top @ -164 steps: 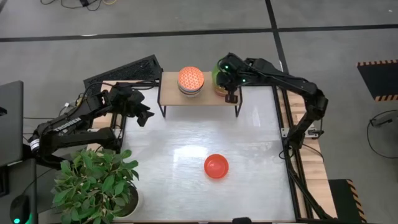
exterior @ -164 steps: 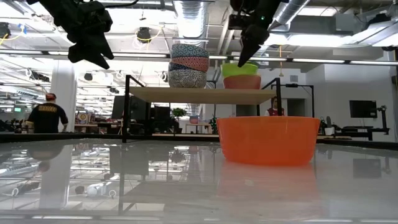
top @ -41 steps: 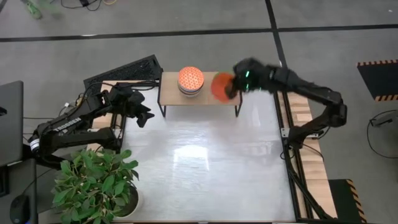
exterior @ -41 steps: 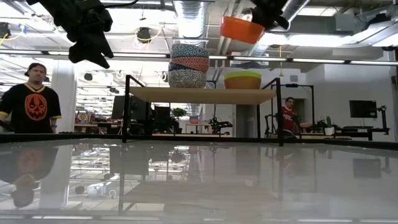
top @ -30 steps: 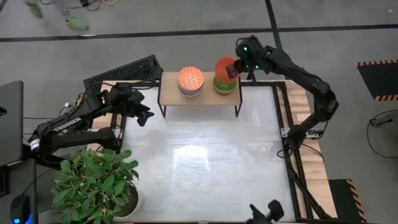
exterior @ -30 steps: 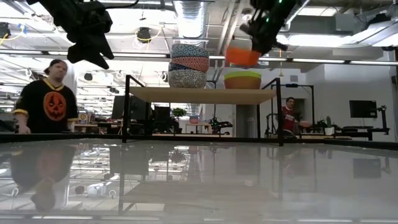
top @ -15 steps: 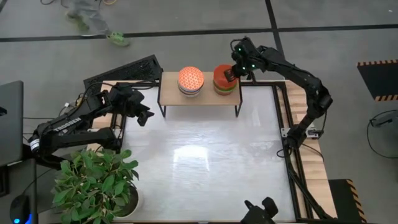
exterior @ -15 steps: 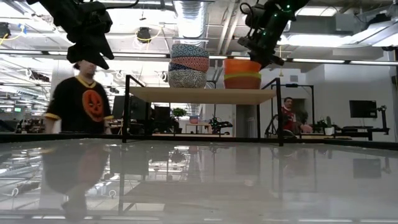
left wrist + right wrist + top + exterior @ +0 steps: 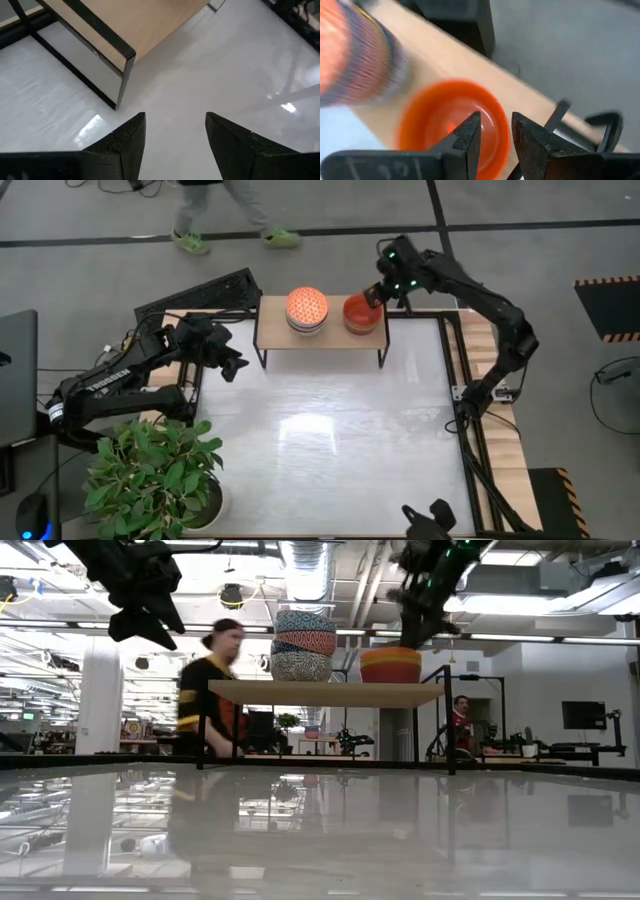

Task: Place and stack bowls onto a shelf
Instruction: Return to Home Position

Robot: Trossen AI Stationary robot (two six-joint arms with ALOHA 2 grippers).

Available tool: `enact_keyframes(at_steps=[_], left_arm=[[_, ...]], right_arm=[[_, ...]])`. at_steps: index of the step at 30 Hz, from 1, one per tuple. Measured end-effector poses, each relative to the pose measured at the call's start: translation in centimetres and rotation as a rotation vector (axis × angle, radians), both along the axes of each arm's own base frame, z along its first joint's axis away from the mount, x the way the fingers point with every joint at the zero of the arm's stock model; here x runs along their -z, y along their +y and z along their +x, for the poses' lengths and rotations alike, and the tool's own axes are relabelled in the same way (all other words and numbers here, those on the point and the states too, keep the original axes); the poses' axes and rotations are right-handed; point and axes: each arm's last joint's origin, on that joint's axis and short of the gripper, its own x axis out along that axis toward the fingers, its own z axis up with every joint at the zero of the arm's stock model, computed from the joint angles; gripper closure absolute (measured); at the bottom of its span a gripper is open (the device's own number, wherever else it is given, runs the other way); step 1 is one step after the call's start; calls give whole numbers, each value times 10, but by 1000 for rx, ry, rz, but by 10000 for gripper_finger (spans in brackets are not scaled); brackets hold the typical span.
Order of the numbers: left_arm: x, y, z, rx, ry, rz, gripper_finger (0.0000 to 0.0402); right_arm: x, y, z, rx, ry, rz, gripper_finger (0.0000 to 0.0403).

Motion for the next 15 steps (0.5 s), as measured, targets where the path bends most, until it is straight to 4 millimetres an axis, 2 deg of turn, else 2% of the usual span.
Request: enact_keyframes(at_steps=[4, 7, 9, 12, 15], left_arm=[[-6, 0, 1, 3, -34, -13, 211], [-20, -2, 0, 33, -91, -21, 211], [-37, -4, -1, 65, -154, -25, 211], [-69, -9, -5, 114, -257, -2, 211], [-101, -17, -15, 189, -340, 66, 211]], right_arm=[[-48, 14, -14, -13, -115, -112, 264], [-85, 35, -27, -73, -198, -224, 263], [-111, 55, -39, -146, -251, -315, 265], [-143, 96, -64, -285, -316, -439, 268], [-159, 134, -92, -417, -323, -526, 270]])
